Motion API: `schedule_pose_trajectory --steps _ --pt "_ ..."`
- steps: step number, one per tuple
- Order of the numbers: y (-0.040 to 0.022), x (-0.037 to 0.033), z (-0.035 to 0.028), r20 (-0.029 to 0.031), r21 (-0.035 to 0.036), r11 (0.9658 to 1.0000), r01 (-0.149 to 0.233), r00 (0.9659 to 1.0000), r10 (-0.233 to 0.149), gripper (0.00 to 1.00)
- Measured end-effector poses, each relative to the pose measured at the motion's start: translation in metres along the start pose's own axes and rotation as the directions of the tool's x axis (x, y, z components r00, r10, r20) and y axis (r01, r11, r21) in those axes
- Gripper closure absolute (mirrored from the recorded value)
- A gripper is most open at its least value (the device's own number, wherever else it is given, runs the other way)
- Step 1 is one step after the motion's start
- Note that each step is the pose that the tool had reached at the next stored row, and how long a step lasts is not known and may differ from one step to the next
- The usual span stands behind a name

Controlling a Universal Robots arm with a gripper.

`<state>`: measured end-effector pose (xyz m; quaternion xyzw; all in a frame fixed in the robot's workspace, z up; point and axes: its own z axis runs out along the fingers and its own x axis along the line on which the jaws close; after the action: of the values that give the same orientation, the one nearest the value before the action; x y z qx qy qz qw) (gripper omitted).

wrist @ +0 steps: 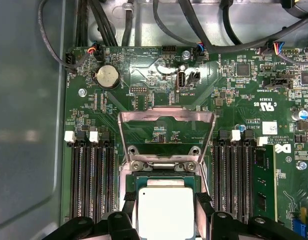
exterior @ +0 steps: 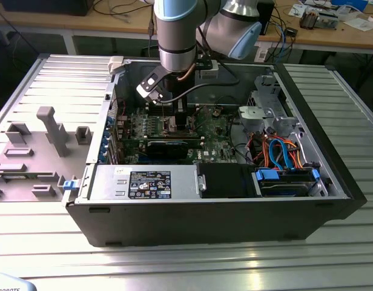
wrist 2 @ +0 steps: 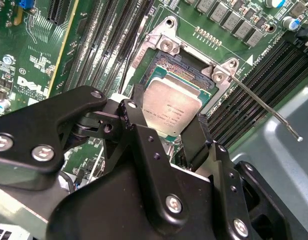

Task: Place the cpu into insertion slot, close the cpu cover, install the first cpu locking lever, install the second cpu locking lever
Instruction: 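Place the cpu into insertion slot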

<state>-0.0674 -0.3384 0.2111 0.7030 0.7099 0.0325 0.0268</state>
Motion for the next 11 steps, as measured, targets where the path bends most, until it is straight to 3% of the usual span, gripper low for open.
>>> schedule_pose_trajectory --steps 7,11 --pt "0.0000 0.0000 0.0002 0.0000 0.0000 1.0000 0.000 1.0000 0.000 0.46" --pt "-0.0004 0.0000 0.0044 -0.0002 -0.0001 1.0000 0.000 1.0000 0.000 0.46"
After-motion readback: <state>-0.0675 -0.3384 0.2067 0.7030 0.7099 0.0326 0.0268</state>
